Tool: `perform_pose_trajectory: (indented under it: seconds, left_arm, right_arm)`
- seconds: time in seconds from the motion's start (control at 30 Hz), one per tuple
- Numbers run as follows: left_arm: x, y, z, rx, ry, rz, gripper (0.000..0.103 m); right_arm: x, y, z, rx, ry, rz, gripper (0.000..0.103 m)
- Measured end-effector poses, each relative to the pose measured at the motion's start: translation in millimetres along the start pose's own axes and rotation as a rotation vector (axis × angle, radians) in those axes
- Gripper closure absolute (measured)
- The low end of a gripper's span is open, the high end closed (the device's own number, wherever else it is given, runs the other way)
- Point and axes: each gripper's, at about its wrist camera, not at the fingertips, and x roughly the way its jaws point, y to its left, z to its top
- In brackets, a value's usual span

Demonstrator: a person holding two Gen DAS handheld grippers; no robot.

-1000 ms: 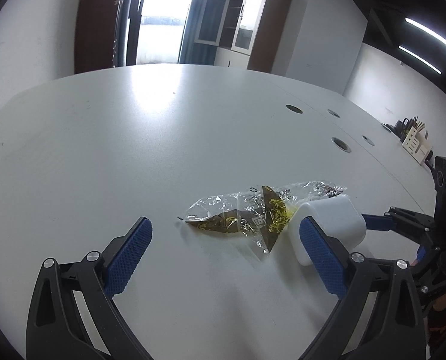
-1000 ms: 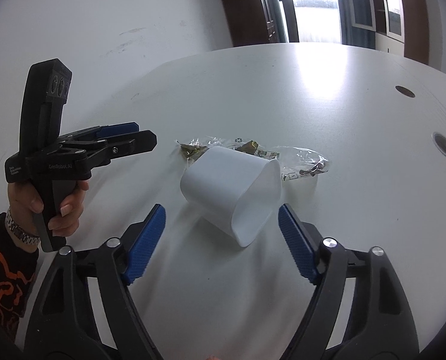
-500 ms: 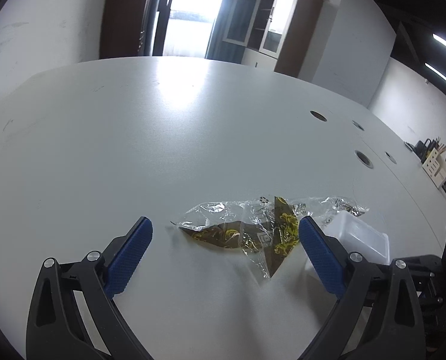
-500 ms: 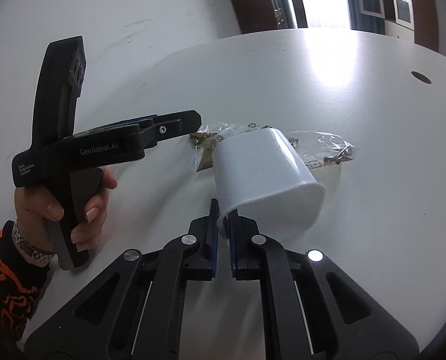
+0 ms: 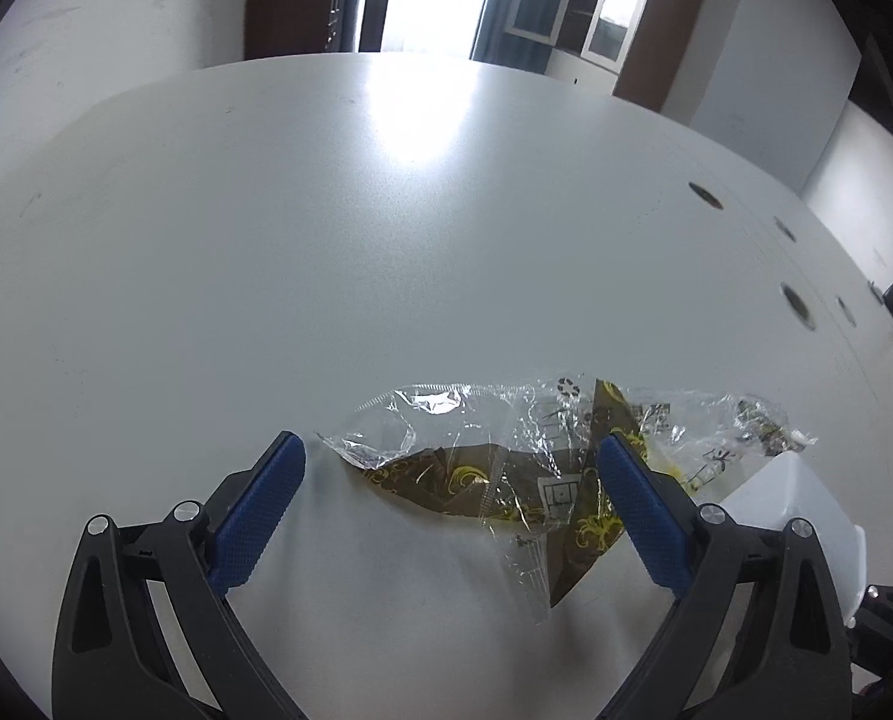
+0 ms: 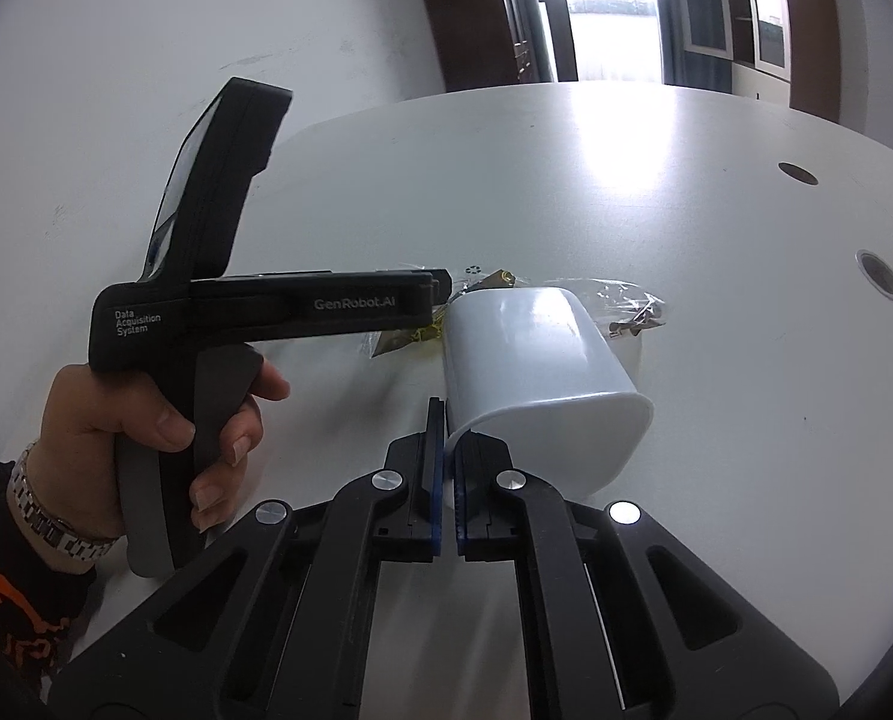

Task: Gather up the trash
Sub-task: 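Grasp the white cup rim with the right tool while the left tool grasps the clear bag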

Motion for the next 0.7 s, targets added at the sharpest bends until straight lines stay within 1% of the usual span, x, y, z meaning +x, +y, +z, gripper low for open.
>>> perform_pose_trajectory:
  seconds: [0.07, 0.17, 0.2, 0.27, 0.33, 0.37, 0.43, 0.5, 0.57, 0.67, 0.7]
  left_arm:
    - [1, -9, -2, 0.051, 0.009, 0.001, 0.013]
    - [1, -14, -2, 0.086, 0.014, 0.044, 0.024]
    - [0, -14, -3, 0.098, 0.014, 0.056, 0.030]
    - [-2, -14, -3, 0.104, 0.009, 0.059, 0.044]
    - [-6, -10, -2, 0.092, -0.003, 0.041, 0.074]
    - [-7, -6, -1, 0.078, -0.006, 0.035, 0.080]
    - [-8, 0, -1, 0.053, -0.007, 0.010, 0.096]
    - [-10, 7, -1, 0.015, -0.006, -0.049, 0.101]
    - [-11, 14, -3, -0.034, -0.008, -0.083, 0.102]
    - [-20, 19, -8, -0.063, -0.035, -0.084, 0.102]
    - [-24, 19, -11, -0.063, -0.046, -0.068, 0.102]
  right_arm:
    - [0, -4, 0, 0.008, 0.000, 0.000, 0.101]
    - [-2, -6, 1, 0.012, -0.001, -0.009, 0.101]
    - [-3, -5, 0, 0.012, -0.002, -0.011, 0.101]
    - [-3, -2, -2, 0.006, -0.002, -0.014, 0.101]
    - [-5, 7, -3, 0.001, 0.000, -0.016, 0.101]
    - [-5, 7, -4, 0.002, 0.001, -0.016, 0.101]
    - [-7, 4, -5, 0.010, 0.000, -0.015, 0.101]
    - [-8, 4, -6, 0.012, -0.001, -0.017, 0.101]
    - [-7, 4, -6, 0.013, 0.001, -0.013, 0.101]
    - [-9, 4, -7, 0.008, 0.000, -0.011, 0.101]
    - [-8, 4, -7, 0.009, 0.000, -0.007, 0.101]
